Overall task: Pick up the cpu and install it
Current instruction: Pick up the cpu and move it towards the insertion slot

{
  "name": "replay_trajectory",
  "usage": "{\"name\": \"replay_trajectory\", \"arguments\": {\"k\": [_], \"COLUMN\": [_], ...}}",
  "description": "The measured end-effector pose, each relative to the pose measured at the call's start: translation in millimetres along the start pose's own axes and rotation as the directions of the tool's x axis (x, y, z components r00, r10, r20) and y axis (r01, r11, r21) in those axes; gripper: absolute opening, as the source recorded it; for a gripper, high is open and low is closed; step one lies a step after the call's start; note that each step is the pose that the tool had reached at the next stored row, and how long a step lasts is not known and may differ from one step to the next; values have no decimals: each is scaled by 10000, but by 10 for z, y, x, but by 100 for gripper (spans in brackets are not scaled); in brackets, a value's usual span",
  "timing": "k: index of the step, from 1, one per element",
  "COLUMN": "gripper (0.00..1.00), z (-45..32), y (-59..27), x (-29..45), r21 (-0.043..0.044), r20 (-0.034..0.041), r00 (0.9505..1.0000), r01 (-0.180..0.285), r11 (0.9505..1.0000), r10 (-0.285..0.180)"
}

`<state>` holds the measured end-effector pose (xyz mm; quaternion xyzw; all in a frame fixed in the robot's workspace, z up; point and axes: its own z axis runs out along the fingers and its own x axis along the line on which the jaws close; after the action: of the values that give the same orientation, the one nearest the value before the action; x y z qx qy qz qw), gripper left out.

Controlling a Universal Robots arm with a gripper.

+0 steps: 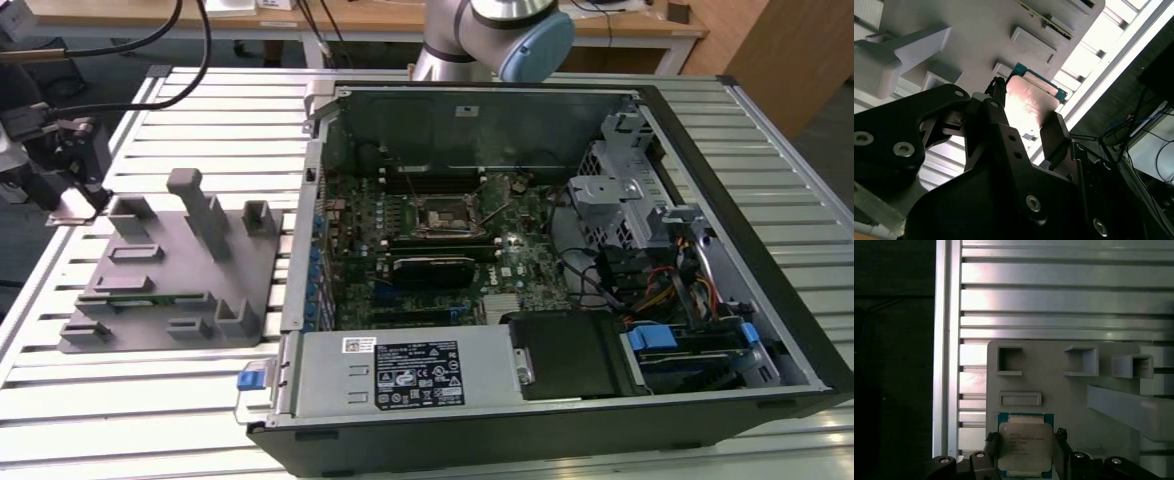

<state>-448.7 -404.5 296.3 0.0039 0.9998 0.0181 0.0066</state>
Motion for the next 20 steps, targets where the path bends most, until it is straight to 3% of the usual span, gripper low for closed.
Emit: {"name": "replay_trajectory", "arguments": {"k": [20], "gripper": [52], "z": [-201], "y": [20], "x": [-3], "r21": [0], "r20": [0], "r00": [10000], "r01": [0], "r11": [10000], "r10": [0]}}
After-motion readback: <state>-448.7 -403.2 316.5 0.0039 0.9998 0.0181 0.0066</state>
